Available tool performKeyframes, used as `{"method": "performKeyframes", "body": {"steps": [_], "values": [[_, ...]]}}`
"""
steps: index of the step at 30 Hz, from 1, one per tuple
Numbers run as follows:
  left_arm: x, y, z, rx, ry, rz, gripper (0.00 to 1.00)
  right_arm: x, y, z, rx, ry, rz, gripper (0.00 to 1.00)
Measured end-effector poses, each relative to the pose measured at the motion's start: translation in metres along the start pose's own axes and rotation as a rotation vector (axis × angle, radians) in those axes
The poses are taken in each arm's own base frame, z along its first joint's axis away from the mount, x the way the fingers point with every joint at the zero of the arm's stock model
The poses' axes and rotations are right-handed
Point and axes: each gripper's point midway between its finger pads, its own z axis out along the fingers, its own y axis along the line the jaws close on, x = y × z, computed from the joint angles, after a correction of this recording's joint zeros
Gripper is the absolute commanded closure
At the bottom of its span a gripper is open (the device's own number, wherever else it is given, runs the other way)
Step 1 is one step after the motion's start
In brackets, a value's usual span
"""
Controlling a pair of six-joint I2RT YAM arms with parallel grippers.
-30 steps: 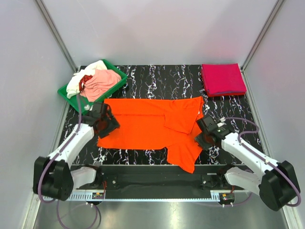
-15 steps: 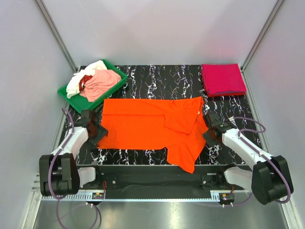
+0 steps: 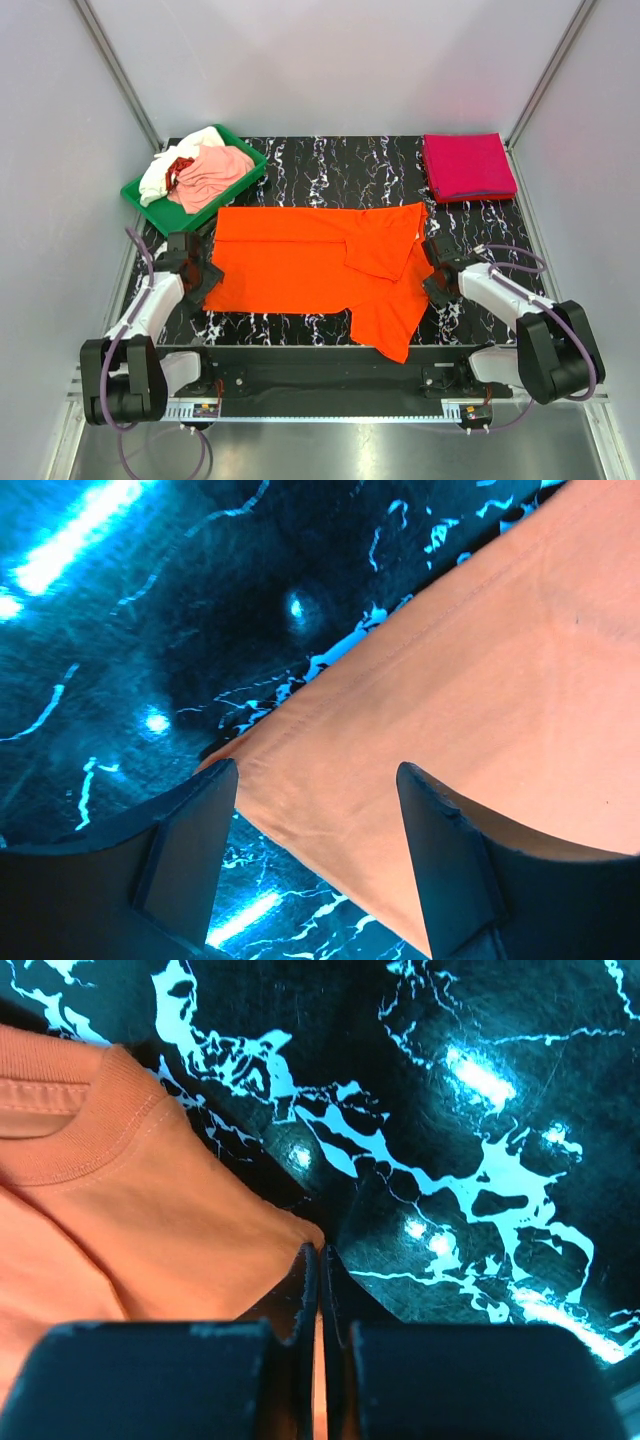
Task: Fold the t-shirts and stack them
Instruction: Fold the tshirt
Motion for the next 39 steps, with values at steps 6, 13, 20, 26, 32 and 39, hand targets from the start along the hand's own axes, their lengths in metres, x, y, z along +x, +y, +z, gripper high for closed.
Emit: {"method": "performKeyframes", "body": {"steps": [6, 13, 20, 26, 32, 39], "values": [[-0.001, 0.004, -0.006, 0.002, -0.024, -0.036, 0.33, -0.007, -0.004, -0.001, 0.001, -0.002, 0.018, 1.0], [0.01, 0.016, -0.005, -0.022, -0.012, -0.089, 0.37, -0.017, -0.004, -0.024, -0.08, -0.04, 0.045, 1.0], [0.016, 0.021, -0.001, -0.054, 0.014, -0.117, 0.42, -0.016, -0.008, -0.023, -0.068, -0.034, 0.033, 1.0], [0.015, 0.028, 0.0, -0.09, 0.002, -0.126, 0.49, -0.016, -0.008, -0.024, -0.071, -0.037, 0.026, 1.0], [0.021, 0.033, 0.007, -0.118, 0.022, -0.134, 1.0, -0.018, -0.007, -0.029, -0.092, -0.044, 0.019, 1.0], [0.011, 0.019, 0.003, -0.045, -0.02, -0.093, 1.0, -0.021, -0.009, -0.035, -0.113, -0.058, -0.018, 1.0]]}}
